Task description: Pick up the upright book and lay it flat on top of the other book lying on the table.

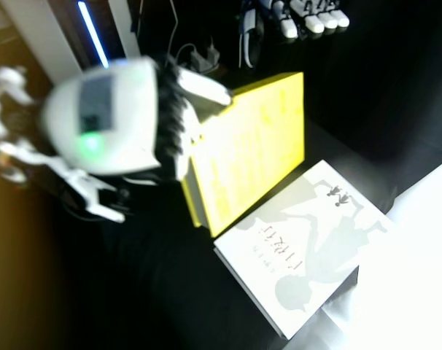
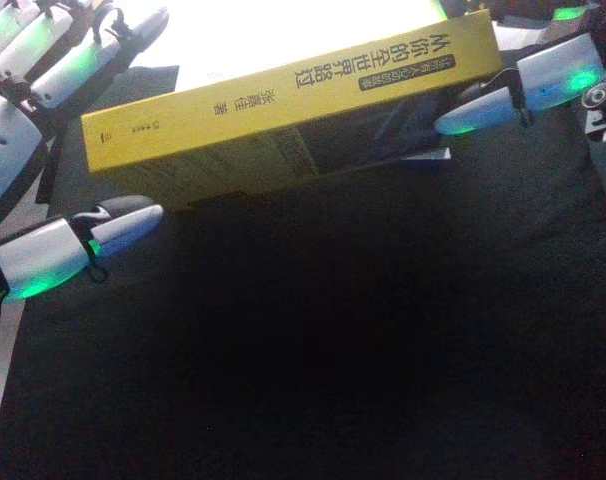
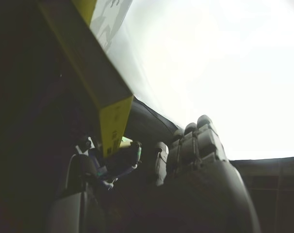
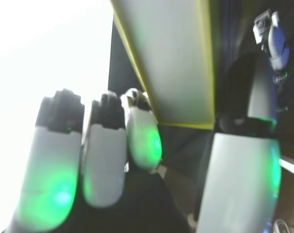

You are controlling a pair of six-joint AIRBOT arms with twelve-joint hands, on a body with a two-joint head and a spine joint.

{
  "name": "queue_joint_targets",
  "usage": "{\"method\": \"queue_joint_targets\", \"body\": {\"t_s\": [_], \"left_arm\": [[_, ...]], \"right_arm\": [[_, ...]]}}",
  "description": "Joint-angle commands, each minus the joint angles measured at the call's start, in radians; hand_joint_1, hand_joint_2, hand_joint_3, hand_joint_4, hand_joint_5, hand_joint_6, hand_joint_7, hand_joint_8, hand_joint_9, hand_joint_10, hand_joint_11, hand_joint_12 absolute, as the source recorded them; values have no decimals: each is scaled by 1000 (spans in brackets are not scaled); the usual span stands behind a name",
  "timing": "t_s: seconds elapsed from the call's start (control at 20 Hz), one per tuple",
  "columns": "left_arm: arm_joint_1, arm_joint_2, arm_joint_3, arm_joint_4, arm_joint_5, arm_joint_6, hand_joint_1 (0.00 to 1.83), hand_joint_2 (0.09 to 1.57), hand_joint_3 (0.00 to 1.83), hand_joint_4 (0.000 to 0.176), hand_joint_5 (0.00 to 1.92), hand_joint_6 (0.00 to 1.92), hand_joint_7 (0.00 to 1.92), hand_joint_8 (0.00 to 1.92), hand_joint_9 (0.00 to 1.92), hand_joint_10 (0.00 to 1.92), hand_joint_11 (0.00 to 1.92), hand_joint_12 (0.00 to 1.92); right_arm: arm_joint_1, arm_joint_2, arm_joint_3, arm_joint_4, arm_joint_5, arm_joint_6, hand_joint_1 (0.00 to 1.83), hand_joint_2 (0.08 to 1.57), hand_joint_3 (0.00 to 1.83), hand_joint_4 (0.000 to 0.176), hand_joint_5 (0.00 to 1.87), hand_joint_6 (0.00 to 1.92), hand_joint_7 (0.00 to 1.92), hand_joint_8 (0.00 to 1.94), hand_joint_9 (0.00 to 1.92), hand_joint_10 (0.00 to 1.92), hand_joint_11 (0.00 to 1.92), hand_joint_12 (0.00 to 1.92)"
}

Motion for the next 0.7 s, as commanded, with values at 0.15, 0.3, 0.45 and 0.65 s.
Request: {"method": "queue_joint_targets", "body": {"t_s": [0.15, 0.3, 0.45, 0.65], "left_arm": [[-9, -2, 0, 13, -123, -1, 403, 1179, 8, 133, 0, 0, 0, 0, 0, 0, 0, 0], [-9, -2, -1, 13, -123, -1, 416, 1194, 12, 127, 0, 0, 0, 0, 0, 0, 0, 0], [-8, -2, -1, 13, -124, -1, 385, 1209, 13, 124, 0, 0, 0, 0, 0, 0, 0, 0], [-6, -2, -1, 13, -126, -1, 375, 1205, 9, 130, 0, 0, 0, 0, 0, 0, 0, 0]], "right_arm": [[10, -22, 36, 47, 2, 12, 1440, 401, 1695, 0, 1032, 1495, 1111, 1895, 1241, 1921, 1720, 1921], [-2, -29, 45, 47, -16, 17, 1420, 468, 1544, 0, 1024, 1485, 989, 1798, 1110, 1921, 1469, 1921], [-18, -39, 57, 47, -25, 33, 1427, 453, 1543, 0, 1013, 1427, 1048, 1757, 1117, 1921, 1511, 1921], [-22, -34, 51, 47, -22, 38, 1429, 448, 1552, 0, 1007, 1415, 1056, 1769, 1135, 1921, 1566, 1921]]}}
